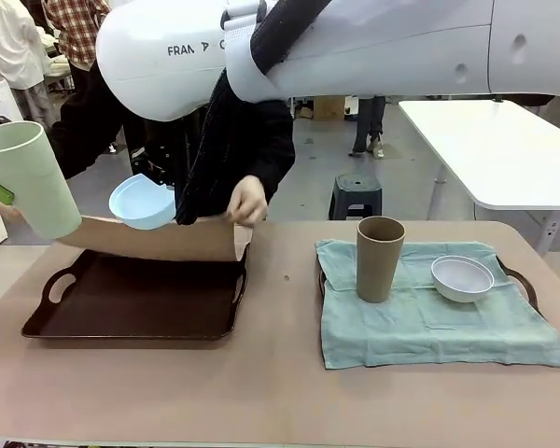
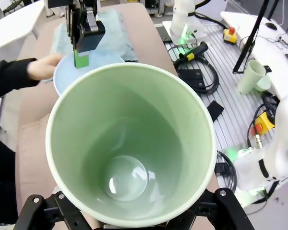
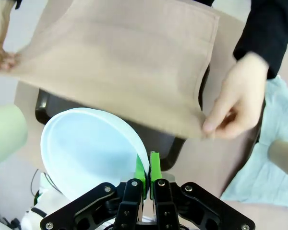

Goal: Set up a tray with a mat and arrange the tableware.
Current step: Place the Picnic Bowl and Reusable plastic cup back onto the Handle tray in front of the human's position.

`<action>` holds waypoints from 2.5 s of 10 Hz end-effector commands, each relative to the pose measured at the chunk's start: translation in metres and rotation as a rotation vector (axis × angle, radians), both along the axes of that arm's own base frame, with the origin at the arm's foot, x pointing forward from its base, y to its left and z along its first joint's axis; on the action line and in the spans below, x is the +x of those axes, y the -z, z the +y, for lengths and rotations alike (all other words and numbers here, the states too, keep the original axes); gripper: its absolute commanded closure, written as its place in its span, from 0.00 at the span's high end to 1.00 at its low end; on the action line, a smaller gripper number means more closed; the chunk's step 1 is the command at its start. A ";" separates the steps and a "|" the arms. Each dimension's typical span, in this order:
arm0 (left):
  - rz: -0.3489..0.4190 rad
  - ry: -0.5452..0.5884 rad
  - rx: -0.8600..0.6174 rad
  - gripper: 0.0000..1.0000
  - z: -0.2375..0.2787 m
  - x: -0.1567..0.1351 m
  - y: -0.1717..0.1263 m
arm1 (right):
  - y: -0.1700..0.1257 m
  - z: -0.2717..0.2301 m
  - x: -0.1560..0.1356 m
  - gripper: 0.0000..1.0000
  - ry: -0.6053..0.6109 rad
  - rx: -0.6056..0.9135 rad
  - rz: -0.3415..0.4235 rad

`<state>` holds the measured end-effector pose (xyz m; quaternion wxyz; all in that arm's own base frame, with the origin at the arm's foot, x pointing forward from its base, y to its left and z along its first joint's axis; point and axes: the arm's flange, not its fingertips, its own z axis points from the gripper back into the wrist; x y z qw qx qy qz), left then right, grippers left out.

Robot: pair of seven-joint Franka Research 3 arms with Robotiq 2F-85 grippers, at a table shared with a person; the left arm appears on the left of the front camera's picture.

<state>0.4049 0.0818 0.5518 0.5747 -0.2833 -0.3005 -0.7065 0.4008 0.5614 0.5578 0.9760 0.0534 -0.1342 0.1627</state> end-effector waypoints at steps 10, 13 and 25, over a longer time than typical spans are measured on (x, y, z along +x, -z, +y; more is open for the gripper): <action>-0.020 0.009 0.012 0.00 0.001 -0.001 -0.007 | -0.005 0.004 0.003 0.00 -0.010 0.013 0.004; -0.020 0.009 0.012 0.00 0.001 -0.001 -0.007 | -0.005 0.004 0.003 0.00 -0.010 0.013 0.004; -0.020 0.009 0.012 0.00 0.001 -0.001 -0.007 | -0.005 0.004 0.003 0.00 -0.010 0.013 0.004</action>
